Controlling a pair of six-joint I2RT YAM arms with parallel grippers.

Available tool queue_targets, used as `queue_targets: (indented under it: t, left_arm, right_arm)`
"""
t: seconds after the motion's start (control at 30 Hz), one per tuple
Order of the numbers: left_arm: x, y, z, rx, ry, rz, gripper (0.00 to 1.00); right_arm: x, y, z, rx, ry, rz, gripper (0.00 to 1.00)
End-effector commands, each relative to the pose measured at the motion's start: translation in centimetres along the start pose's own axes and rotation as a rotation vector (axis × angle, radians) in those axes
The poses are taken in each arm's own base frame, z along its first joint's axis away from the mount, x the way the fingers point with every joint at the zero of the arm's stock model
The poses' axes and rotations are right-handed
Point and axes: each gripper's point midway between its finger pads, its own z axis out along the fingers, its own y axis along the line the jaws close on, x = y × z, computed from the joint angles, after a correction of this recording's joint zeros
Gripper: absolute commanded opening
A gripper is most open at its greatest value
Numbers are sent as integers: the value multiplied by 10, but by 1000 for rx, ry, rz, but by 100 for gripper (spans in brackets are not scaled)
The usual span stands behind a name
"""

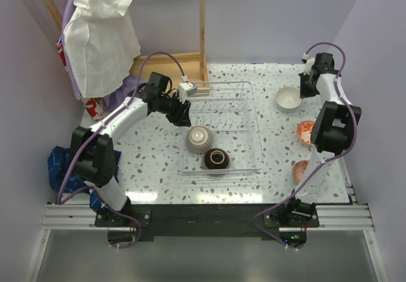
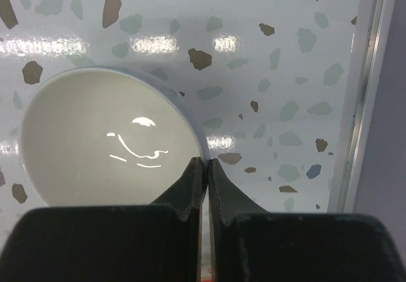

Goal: Load the bowls into the dish rack

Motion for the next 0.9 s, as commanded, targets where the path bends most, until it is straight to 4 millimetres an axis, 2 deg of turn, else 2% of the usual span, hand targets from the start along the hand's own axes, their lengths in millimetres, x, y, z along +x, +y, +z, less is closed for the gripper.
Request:
queue_targets:
  t: [0.0, 0.07, 0.1, 0.17, 0.2, 0.23, 0.27, 0.3, 0.33, 0.37, 0.4, 0.43, 0.47, 0.5, 0.53, 0.6, 0.67, 0.87]
  left_arm:
    - [-26, -1, -16, -55, -82, 58, 39]
    - [-29, 4, -21, -95, -92, 58, 39]
    - [-33, 5, -25, -110, -105, 68, 39]
    - [-35, 7, -28, -137, -116, 62, 38]
    - [-40, 6, -33, -147, -135, 71, 38]
    - [-41, 6, -34, -153, -142, 70, 38]
    - [-42, 5, -36, -158, -148, 67, 38]
    - [-46, 5, -40, -171, -165, 72, 38]
    - [-47, 6, -42, -186, -172, 66, 38]
    - [-47, 7, -44, -196, -176, 67, 38]
    - [-50, 6, -48, -206, -188, 76, 38]
    - [-50, 7, -50, -219, -192, 75, 38]
    - [-50, 8, -51, -225, -194, 76, 38]
    - [-52, 6, -54, -232, -200, 81, 38]
    - [-52, 7, -56, -235, -202, 81, 38]
    - [-52, 4, -60, -238, -208, 87, 38]
    - [-49, 3, -60, -240, -202, 83, 38]
    - [-49, 2, -57, -222, -203, 98, 38]
  right_arm:
    - [-54, 12, -93, -8, -211, -54, 0]
    - [-54, 22, -116, -9, -245, -108, 0]
    - [-65, 37, -148, -12, -320, -154, 0]
    - [-52, 53, -169, -5, -353, -241, 0]
    - [-60, 71, -208, -7, -458, -288, 0]
    - [-42, 83, -206, -23, -441, -322, 0]
    - [-35, 91, -215, -24, -455, -365, 0]
    - [-28, 119, -228, -62, -488, -420, 0]
    - [-13, 129, -242, -78, -510, -446, 0]
    - [-5, 138, -251, -89, -529, -465, 0]
    - [4, 157, -258, -117, -548, -502, 0]
    - [19, 162, -265, -125, -560, -521, 0]
    - [26, 165, -267, -107, -566, -532, 0]
    - [31, 178, -272, -115, -592, -561, 0]
    - [42, 181, -267, -109, -583, -578, 0]
    - [46, 189, -274, -89, -619, -616, 0]
    - [52, 195, -269, -82, -618, -648, 0]
    - [65, 232, -260, -112, -667, -755, 0]
